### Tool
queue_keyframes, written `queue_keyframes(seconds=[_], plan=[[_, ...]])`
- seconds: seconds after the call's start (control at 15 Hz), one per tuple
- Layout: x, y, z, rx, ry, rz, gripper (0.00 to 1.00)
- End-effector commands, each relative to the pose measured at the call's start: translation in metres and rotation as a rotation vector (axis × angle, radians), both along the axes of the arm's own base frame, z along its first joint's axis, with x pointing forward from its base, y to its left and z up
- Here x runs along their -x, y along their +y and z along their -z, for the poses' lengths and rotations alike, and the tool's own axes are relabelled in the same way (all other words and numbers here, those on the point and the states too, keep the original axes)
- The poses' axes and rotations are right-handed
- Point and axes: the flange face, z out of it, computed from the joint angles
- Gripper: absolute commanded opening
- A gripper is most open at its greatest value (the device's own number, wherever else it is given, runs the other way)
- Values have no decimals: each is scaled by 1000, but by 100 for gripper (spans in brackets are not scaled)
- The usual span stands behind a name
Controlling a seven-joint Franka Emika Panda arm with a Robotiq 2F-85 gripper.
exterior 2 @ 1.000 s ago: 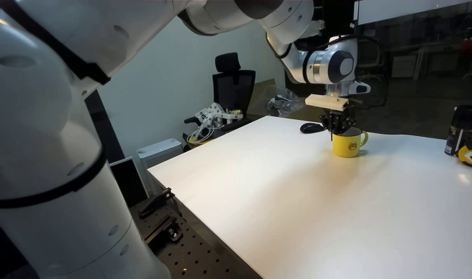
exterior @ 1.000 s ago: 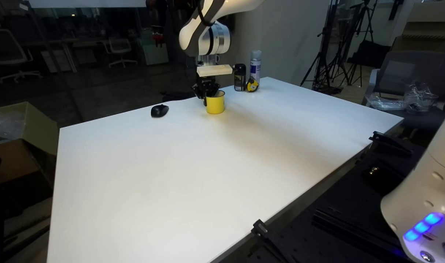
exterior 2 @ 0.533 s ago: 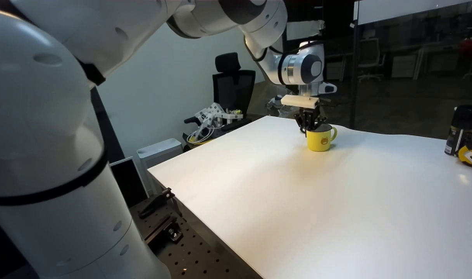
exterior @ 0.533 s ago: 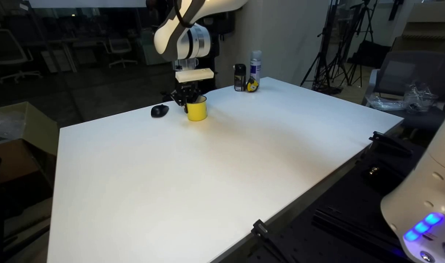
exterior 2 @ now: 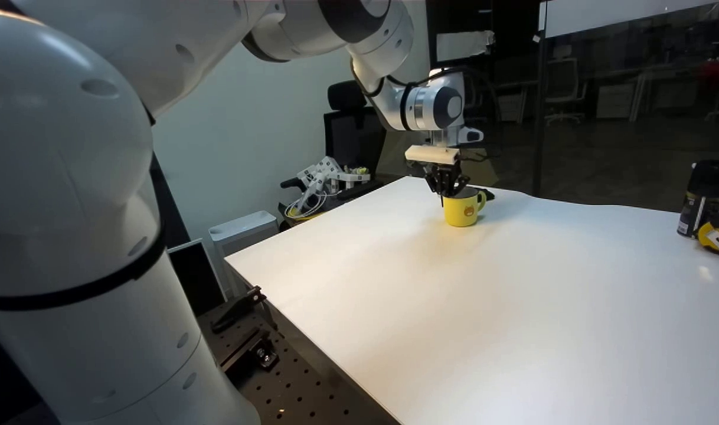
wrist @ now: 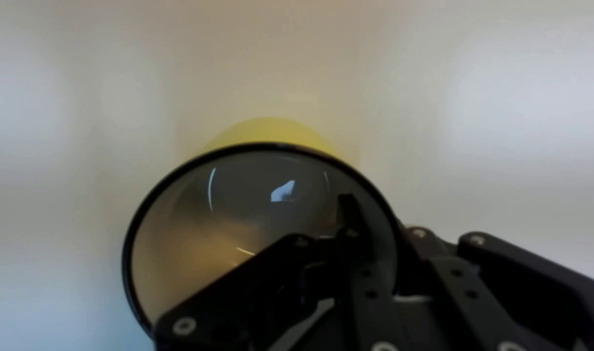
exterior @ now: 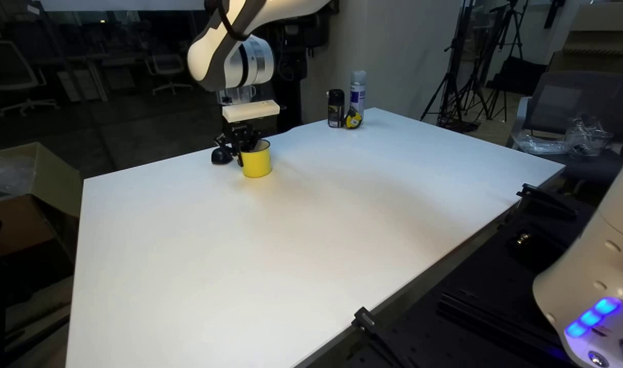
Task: Slide the cup to the left
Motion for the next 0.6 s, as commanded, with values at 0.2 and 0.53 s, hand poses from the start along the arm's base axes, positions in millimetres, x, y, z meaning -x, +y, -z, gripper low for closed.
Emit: queue_keyframes(seconds=[0.2, 0.53], plan=[[10, 12, 14, -13, 31, 8, 34], [17, 17, 26, -14, 48, 7, 62]])
